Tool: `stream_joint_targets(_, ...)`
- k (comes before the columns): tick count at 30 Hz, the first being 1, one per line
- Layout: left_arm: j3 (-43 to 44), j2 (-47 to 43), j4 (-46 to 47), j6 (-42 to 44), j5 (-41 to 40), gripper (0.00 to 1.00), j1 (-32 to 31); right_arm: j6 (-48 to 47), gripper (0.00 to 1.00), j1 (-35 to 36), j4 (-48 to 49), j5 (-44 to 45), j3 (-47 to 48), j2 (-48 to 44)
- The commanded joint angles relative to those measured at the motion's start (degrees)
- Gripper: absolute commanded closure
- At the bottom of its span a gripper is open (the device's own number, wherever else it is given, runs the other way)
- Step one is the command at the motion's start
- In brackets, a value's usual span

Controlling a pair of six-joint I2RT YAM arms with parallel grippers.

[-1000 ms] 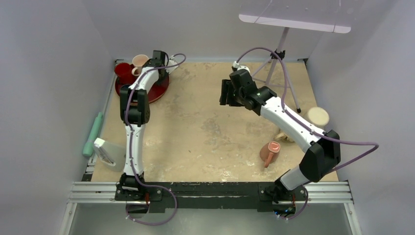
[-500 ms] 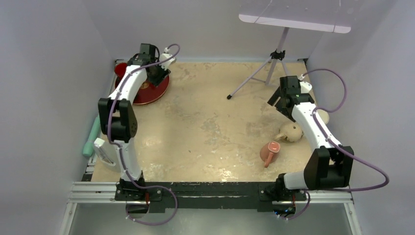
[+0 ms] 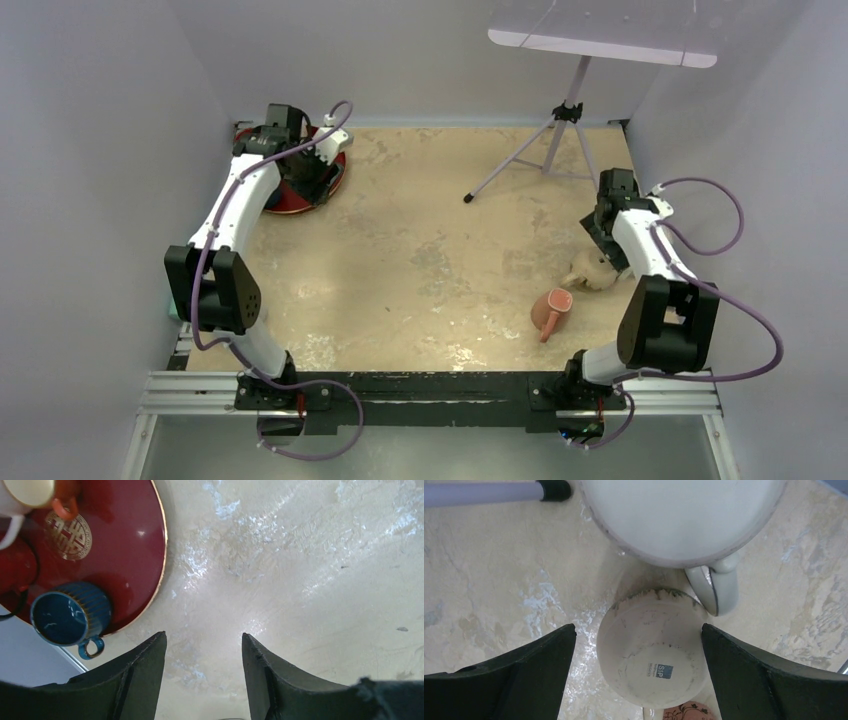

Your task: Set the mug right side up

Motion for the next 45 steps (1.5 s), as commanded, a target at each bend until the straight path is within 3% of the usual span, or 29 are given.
stream_joint_targets(1, -0.39, -1.75, -1.69, -1.78, 1.61, 0.39, 0.03, -0.93, 0.02, -0.12, 3.88, -5.40, -3.45, -0.42)
stream_joint_targets(6, -0.47, -2.26, -2.21, -1.76, 1.53, 0.39, 0.03, -3.52, 0.10, 0.34, 9.73, -14.17, -8.55, -4.31)
stream_joint_targets(9, -0.50, -2.49, -2.05, -1.64, 0.79, 0.39, 0.03, -6.46, 0.17, 4.20, 14.06, -16.12, -9.30, -7.21)
stream_joint_targets(21, -1.53, -3.87, -1.79, -1.11, -0.22, 0.39, 0.10, -23.14, 0.13, 26.61, 15.92, -17.38, 6.88, 4.13)
stream_joint_targets(26, -2.67, -5.40, -1.87, -0.92, 0.01, 0.39, 0.11, -22.26, 0.10, 27.98, 8.22, -12.42, 6.07, 0.66)
stream_joint_targets(31, -2.89, -6.01, -1.77, -0.88, 0.08, 0.39, 0.11, -15.82, 0.11, 30.85, 3.43, -18.29, -2.24, -7.19)
stream_joint_targets(36, -2.79, -6.05, -1.66, -1.01, 0.29, 0.39, 0.11, -13.55, 0.15, 32.04, 7.31, -22.73, -9.91, -11.84)
stream_joint_targets(40, -2.79, -6.22, -1.79, -1.20, 0.99, 0.39, 0.11, -15.18, 0.20, 32.17, 9.84, -22.34, -9.63, -6.61)
stream_joint_targets(45, -3.48, -7.05, -1.76, -1.15, 1.10, 0.39, 0.11, -16.57, 0.24, 32.25, 8.12, -15.51, -5.40, 2.82)
